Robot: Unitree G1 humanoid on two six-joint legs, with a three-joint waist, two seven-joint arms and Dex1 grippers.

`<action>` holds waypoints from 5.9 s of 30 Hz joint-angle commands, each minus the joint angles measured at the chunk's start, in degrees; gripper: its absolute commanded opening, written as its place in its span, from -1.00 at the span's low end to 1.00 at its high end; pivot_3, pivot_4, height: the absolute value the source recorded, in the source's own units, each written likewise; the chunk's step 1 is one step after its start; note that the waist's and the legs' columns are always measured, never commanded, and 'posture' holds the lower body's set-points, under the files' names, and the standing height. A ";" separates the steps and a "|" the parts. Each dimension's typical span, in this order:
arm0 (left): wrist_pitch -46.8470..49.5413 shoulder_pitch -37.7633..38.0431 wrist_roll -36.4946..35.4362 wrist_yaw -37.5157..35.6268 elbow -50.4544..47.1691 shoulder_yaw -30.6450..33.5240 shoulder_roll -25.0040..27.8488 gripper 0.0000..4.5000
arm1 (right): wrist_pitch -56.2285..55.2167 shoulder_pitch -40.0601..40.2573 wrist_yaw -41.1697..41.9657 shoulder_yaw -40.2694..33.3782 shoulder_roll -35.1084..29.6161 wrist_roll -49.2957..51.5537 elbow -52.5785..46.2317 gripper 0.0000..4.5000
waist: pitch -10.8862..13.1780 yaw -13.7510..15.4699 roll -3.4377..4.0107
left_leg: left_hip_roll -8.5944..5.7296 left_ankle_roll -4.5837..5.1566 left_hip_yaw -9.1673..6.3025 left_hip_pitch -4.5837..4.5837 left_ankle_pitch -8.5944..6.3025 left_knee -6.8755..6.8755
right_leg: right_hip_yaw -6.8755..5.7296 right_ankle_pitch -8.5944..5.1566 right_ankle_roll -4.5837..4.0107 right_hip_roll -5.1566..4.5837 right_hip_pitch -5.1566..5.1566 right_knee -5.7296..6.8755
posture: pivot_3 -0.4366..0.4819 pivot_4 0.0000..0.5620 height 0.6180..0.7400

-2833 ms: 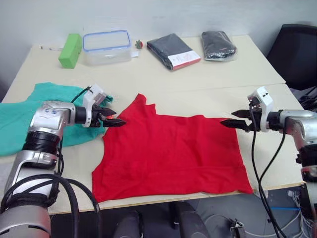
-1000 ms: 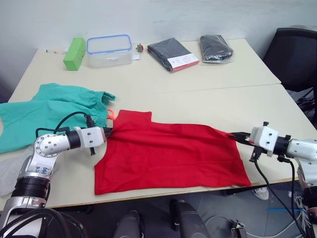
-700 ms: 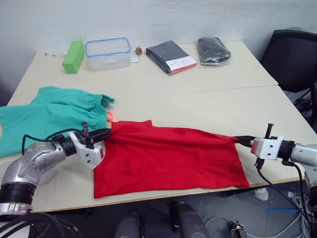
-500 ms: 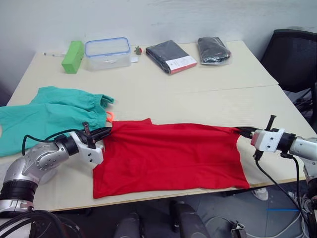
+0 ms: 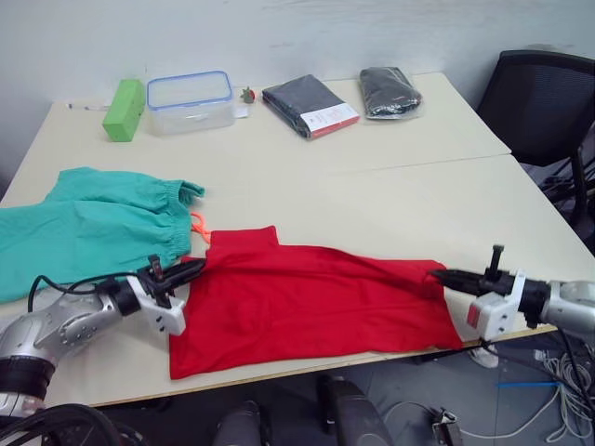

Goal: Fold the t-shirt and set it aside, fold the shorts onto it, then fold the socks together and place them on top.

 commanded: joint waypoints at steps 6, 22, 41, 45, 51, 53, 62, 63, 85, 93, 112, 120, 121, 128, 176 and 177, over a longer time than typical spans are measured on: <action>3.66 1.80 -9.92 -8.86 2.72 -4.20 0.00 -0.98 | 5.17 -1.29 -9.90 2.72 -2.58 -3.19 1.50 -1.00 | -0.06 -1.17 0.03 | -0.06 0.19 0.17 1.25 -0.07 -0.90 | 0.16 -0.30 -0.51 0.05 1.21 -0.48 | -0.05 -0.47 1.00; 56.42 24.02 -69.46 -47.22 -29.12 6.72 7.97 0.99 | 28.61 9.82 12.34 10.39 -12.14 45.02 -24.01 1.00 | -0.02 -2.73 0.00 | 0.31 -0.32 -0.36 1.38 -0.21 -0.84 | 0.64 -0.44 -0.16 0.35 1.31 -0.30 | -0.05 -0.47 1.00; 114.32 -33.88 -75.10 -59.87 -2.80 -8.54 -2.26 0.99 | 80.79 3.90 21.30 5.49 -1.37 61.58 -61.30 1.00 | 0.09 1.63 -0.26 | 0.24 -0.52 -0.33 -1.20 -0.45 0.70 | -0.21 -0.38 -0.07 1.18 -1.01 0.53 | -0.05 -0.47 1.00; 112.28 -40.54 -67.42 -61.60 7.73 -13.07 -8.05 0.99 | 84.46 3.35 20.87 4.67 1.03 61.21 -65.09 1.00 | 0.10 2.00 -0.27 | 0.36 -0.54 -0.36 -1.82 -0.59 1.28 | -0.28 -0.39 -0.08 1.28 -1.57 0.82 | -0.05 -0.47 1.00; 106.61 -44.69 -58.33 -66.35 17.99 -16.38 -12.21 0.99 | 88.09 3.46 20.59 3.89 2.98 60.00 -68.76 1.00 | 0.09 2.00 -0.28 | 0.30 -0.51 -0.43 -1.77 -0.59 1.65 | -0.24 -0.39 -0.09 1.23 -1.49 0.93 | -0.05 -0.47 1.00; 105.00 -45.08 -56.44 -68.20 19.12 -16.53 -12.66 0.71 | 88.43 3.62 20.67 3.59 3.40 59.35 -69.02 1.00 | 0.09 1.91 -0.28 | 0.29 -0.44 -0.47 -1.75 -0.58 1.82 | -0.23 -0.35 -0.08 1.20 -1.40 0.99 | -0.05 -0.47 1.00; 101.25 -44.80 -51.53 -72.37 21.11 -15.17 -13.61 -0.36 | 89.51 3.63 21.25 2.97 5.59 57.29 -68.49 1.00 | 0.08 1.96 -0.30 | 0.21 -0.09 -0.65 -1.77 -0.67 2.04 | -0.05 -0.16 0.10 1.11 -1.31 1.00 | -0.05 -0.47 1.00; 100.92 -44.76 -51.26 -72.27 21.28 -14.76 -13.79 -0.36 | 89.57 3.53 21.38 2.97 5.83 57.06 -68.36 1.00 | 0.08 1.97 -0.30 | 0.21 -0.07 -0.69 -1.79 -0.69 2.04 | -0.05 -0.15 0.11 1.10 -1.31 0.99 | -0.05 -0.47 1.00; 99.94 -36.45 -62.81 -87.58 -6.94 -2.21 -8.11 -0.98 | 94.17 4.18 27.42 1.65 6.77 60.59 -69.96 1.00 | 0.08 1.53 -0.29 | 0.23 0.04 -0.80 -1.85 -0.82 2.08 | 0.00 -0.10 0.19 1.08 -1.31 1.09 | -0.05 -0.47 1.00; 104.92 -19.86 -69.39 -91.56 -28.50 -0.85 1.60 -0.98 | 97.24 5.43 30.17 1.06 6.43 63.69 -71.44 1.00 | 0.08 1.92 -0.30 | 0.55 0.12 -0.80 -1.78 -0.86 2.14 | 0.02 -0.14 0.13 1.15 -1.31 1.00 | -0.05 -0.47 1.00; 88.33 -0.96 -63.43 -85.76 -36.09 -0.88 5.41 -0.98 | 95.83 5.77 32.65 2.03 7.29 59.41 -68.43 1.00 | 0.09 1.61 -0.30 | 0.61 0.32 -0.60 -1.70 -0.99 2.12 | 0.08 -0.28 -0.16 1.16 -1.32 0.99 | -0.05 -0.47 1.00; 101.31 3.11 -73.00 -89.01 -39.57 4.56 12.28 -0.79 | 96.95 5.88 30.16 1.77 8.09 57.34 -66.72 1.00 | 0.09 1.77 -0.29 | 0.68 0.27 -0.47 -1.68 -1.01 2.11 | 0.03 -0.43 -0.43 1.21 -1.34 0.99 | -0.05 -0.47 1.00; 102.18 3.54 -73.77 -89.08 -40.02 5.18 12.72 -0.70 | 97.21 5.95 29.85 1.65 8.26 57.36 -66.69 1.00 | 0.09 1.71 -0.29 | 0.68 0.27 -0.47 -1.67 -1.01 2.11 | 0.05 -0.44 -0.43 1.21 -1.34 0.99 | -0.05 -0.47 1.00; 106.36 3.76 -77.12 -85.94 -41.39 7.10 12.06 -0.01 | 98.41 5.87 29.32 1.61 8.58 57.42 -66.90 1.00 | 0.10 1.82 -0.28 | 0.66 0.22 -0.42 -1.68 -0.98 2.11 | 0.04 -0.45 -0.45 1.21 -1.34 0.98 | -0.05 -0.47 1.00; 103.61 -5.11 -68.30 -62.54 -38.87 0.60 -5.24 -1.00 | 113.36 6.60 14.30 -2.40 11.15 51.15 -61.95 -0.97 | -0.92 0.75 -0.13 | 0.79 0.10 -0.46 -0.76 -1.04 1.26 | 0.54 -0.32 -0.32 1.26 -0.65 0.48 | -0.05 -0.47 1.00; 102.38 -5.87 -66.20 -62.10 -37.46 -1.26 -5.50 -1.00 | 113.51 7.02 14.21 -1.47 11.29 50.62 -62.04 -0.97 | -0.92 1.03 -0.13 | 0.74 0.09 -0.45 -0.80 -1.04 1.26 | 0.52 -0.33 -0.32 1.31 -0.65 0.48 | -0.05 -0.47 1.00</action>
